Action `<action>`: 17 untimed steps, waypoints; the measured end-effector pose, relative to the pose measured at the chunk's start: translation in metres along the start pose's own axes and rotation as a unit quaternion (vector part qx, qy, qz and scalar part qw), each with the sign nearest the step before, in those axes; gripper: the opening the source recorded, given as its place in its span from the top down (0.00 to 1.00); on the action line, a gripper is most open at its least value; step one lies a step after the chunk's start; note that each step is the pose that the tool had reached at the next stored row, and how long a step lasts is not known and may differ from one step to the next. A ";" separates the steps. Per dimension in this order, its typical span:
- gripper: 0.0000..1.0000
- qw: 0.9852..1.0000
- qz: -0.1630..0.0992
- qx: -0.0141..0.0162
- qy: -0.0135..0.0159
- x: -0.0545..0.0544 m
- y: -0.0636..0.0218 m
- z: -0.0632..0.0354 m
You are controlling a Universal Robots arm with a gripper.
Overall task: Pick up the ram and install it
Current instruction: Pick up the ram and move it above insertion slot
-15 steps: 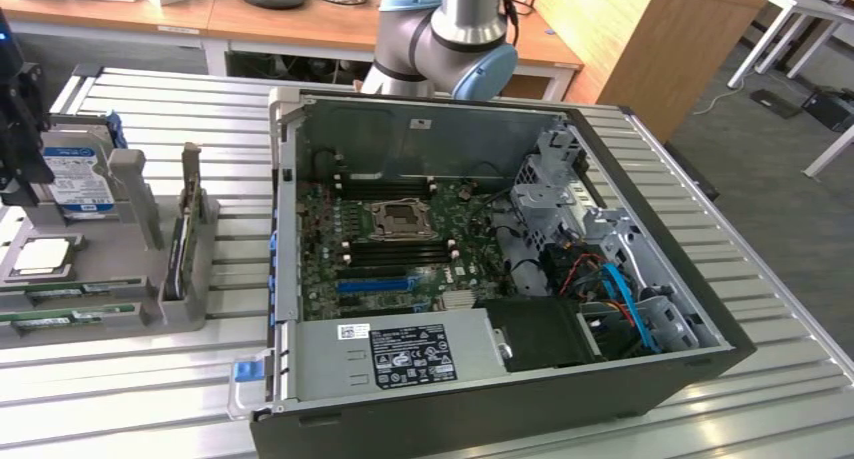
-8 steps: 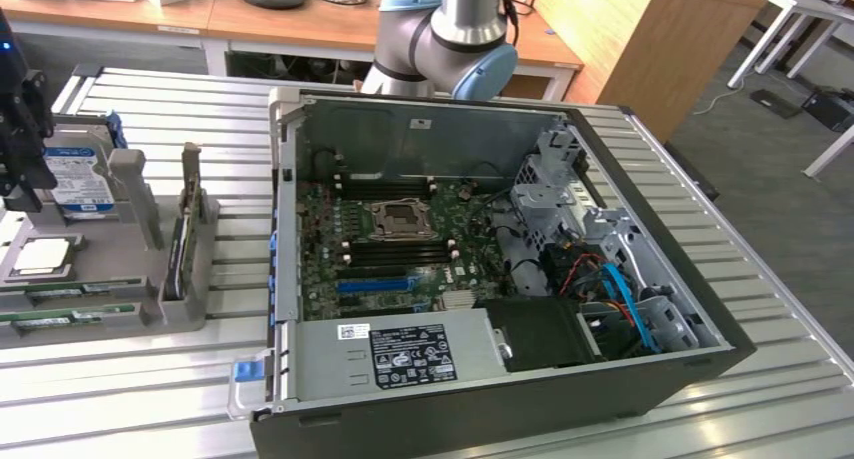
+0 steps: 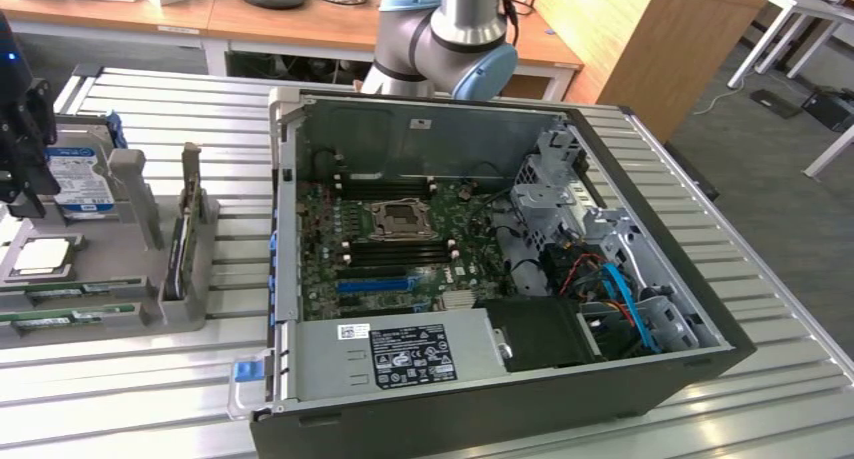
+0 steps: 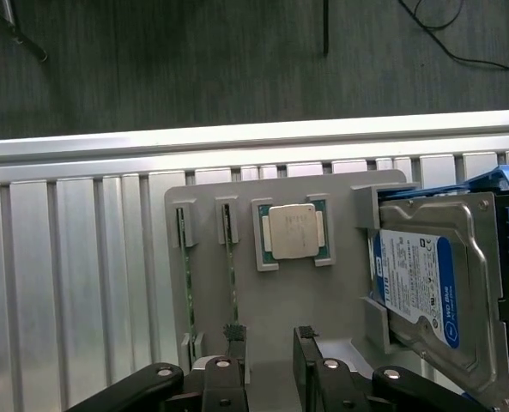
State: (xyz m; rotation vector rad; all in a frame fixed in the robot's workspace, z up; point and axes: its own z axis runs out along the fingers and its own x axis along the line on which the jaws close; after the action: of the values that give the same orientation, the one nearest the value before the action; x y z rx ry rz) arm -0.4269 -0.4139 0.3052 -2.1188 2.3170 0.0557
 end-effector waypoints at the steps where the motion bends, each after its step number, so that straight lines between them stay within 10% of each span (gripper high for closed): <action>1: 0.64 1.000 0.000 0.000 0.000 0.000 0.0000 0.0010; 17: 0.64 1.000 -0.001 0.000 0.000 0.000 -0.0004 0.0157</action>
State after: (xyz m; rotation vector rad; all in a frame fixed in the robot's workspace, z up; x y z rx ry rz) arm -0.4269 -0.4139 0.2895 -2.1223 2.3140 0.0558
